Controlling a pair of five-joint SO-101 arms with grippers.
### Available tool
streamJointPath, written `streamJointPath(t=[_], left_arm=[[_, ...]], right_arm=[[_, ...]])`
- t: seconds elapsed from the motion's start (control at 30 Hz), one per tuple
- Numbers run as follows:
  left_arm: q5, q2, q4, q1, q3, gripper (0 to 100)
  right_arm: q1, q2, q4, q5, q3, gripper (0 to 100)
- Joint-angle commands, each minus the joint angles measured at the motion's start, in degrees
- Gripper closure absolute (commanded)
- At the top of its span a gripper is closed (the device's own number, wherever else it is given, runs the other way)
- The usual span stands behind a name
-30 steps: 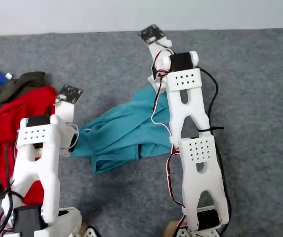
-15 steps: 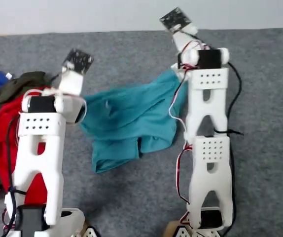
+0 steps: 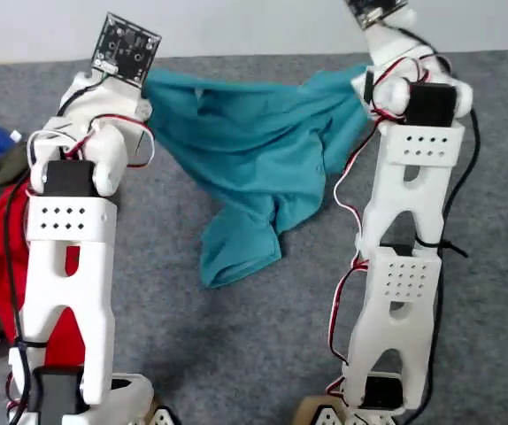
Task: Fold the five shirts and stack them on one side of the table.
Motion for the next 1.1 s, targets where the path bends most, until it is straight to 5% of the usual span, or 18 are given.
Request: streamJointPath(t=[0.0,0.3,0.7,1.07], left_arm=[[0.4,-1.7,-9.8,0.6,-3.0,100],[0.4,3.5,-30.9,2.6,-6.0,100],[0.1,6.7,-31.6,3.2,-21.1,100],[0.0,6.2,-31.6,3.8,-21.8,100]], right_arm=[[1.3,-4.8,-4.2,0.4,-2.9,98.9],[1.6,-6.2,-16.4,0.4,-3.0,98.9],[4.8,-12.5,-22.0,0.6,-2.9,98.9],[9.5,-16.2,-22.0,0.6,-2.9,98.9]])
